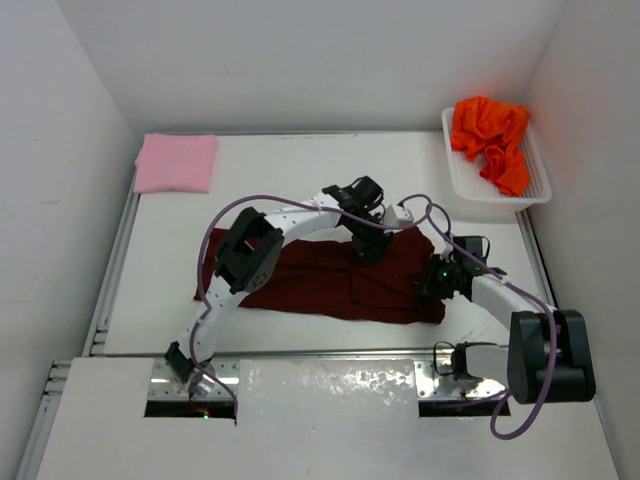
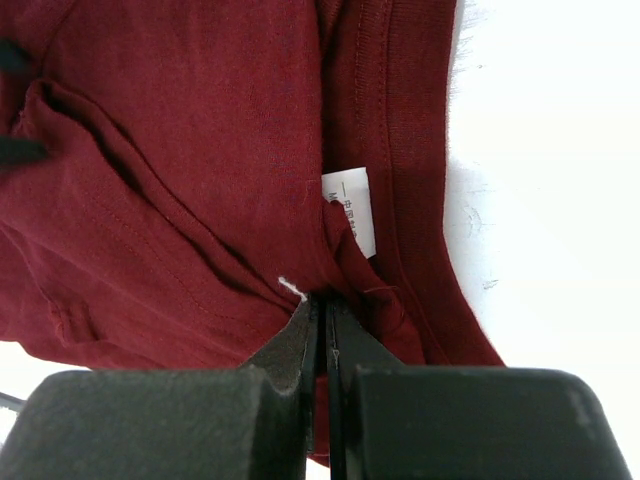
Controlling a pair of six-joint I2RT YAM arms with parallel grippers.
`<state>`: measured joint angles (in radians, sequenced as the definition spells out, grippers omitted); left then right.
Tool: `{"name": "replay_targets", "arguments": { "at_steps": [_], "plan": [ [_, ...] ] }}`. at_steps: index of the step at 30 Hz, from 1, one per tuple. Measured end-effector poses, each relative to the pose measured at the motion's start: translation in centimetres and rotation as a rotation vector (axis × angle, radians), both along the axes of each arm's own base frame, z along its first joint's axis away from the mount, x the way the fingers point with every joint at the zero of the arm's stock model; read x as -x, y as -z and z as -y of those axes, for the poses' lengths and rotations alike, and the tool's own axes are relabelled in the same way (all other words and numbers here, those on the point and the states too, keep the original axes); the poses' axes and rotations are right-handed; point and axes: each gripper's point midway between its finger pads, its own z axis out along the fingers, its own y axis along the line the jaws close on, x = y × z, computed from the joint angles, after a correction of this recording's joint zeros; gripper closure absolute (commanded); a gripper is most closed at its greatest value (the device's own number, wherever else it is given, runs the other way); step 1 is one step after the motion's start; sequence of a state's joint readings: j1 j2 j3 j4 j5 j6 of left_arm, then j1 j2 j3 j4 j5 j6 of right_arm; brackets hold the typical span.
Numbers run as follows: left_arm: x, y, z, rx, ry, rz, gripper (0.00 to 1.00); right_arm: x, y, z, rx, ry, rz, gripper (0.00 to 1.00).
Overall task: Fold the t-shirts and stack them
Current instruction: Fold the other side of the tshirt into a rectangle
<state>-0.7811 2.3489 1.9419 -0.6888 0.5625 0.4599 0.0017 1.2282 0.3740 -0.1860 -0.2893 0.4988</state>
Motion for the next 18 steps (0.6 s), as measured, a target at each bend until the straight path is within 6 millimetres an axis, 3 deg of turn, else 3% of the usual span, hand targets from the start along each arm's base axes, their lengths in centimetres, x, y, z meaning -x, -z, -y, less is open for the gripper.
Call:
{"name": "replay_targets", "arguments": {
  "at_steps": [4, 7, 8, 12, 18],
  "plan": [
    [1.4, 1.6, -0.7, -0.03, -0.003, -0.053, 0.67, 0.0, 0.0, 0.0, 0.0, 0.0, 0.0, 1.0],
    [1.6, 1.8, -0.6, -0.028, -0.003, -0.061, 0.67, 0.0, 0.0, 0.0, 0.001, 0.0, 0.0, 1.0],
    [1.5, 1.8, -0.6, -0.026, -0.004, -0.061, 0.69, 0.0, 0.0, 0.0, 0.001, 0.0, 0.0, 1.0],
    [1.7, 1.6, -0.4, -0.017, -0.01, -0.077, 1.0, 0.0, 0.0, 0.0, 0.001, 0.0, 0.0, 1.0],
    [1.6, 1.1, 0.1, -0.003, -0.035, -0.094, 1.0, 0.0, 0.0, 0.0, 0.002, -0.001, -0.001, 1.0]
  ]
}}
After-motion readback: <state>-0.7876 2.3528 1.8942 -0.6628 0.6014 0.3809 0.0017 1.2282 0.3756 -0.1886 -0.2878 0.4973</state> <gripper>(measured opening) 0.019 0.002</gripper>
